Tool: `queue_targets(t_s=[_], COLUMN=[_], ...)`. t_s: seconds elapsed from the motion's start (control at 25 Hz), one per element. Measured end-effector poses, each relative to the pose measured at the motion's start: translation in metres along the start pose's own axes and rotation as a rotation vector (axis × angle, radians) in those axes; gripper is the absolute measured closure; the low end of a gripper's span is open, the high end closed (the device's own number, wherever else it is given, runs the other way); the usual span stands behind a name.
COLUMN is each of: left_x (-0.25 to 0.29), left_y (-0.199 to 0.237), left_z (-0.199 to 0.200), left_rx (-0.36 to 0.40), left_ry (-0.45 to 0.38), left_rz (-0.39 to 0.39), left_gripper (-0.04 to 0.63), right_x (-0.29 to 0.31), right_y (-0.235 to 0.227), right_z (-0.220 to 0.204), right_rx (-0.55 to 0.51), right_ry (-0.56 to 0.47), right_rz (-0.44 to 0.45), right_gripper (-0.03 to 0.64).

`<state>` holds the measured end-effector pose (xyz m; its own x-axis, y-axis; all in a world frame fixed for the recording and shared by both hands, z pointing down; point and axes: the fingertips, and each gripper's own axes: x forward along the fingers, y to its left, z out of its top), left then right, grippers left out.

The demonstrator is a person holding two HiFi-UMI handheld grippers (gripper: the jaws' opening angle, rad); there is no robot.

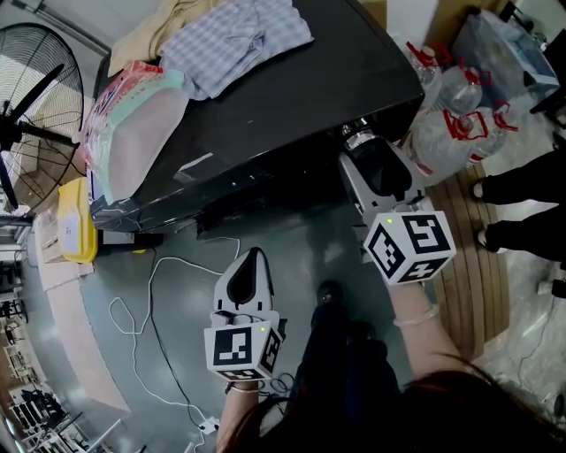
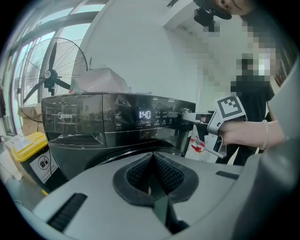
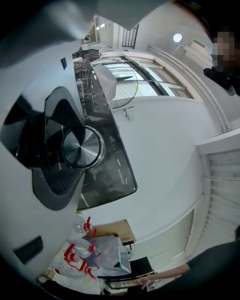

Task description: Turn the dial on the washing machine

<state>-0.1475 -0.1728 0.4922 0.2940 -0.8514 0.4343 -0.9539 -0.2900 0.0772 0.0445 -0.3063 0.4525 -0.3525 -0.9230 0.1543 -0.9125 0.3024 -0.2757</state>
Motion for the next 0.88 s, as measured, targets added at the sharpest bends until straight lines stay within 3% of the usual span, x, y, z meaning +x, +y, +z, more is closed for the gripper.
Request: queue_targets(t_s=[0.32,0.48,0.64,0.88], left_x=[0.0039,0.0035,0.0023,0.0023], left_y=[-0.0038,-0.0052,-0.0051,-0.005], left_z=[0.0014,-0.0015,-0.0039,-0.0041], left_rx=[-0.005,-0.007,-0.01,-0.011], left_ry=[-0.006,-0.003,0.0,-0.001], left_rz=[-0.011,-0.015,-0.015,-0.019], left_gripper=[0.578,0.578,0.578,0.578], right_x=[0.0005,0.0008,0.0003,-0.0036], right_y=[-0.0002,-0.0002,0.0003,0.0027], right_z=[0.0004,0.0005,-0.0015,0.0009], right_rx=[0.177,0.175,0.084,-0.2], right_ry=[-0.016,-0.025,-0.009,0.023], right_rz=[0.015,0.016,0.014,-0.003], right_gripper=[0.322,0.321,0.321,0.293])
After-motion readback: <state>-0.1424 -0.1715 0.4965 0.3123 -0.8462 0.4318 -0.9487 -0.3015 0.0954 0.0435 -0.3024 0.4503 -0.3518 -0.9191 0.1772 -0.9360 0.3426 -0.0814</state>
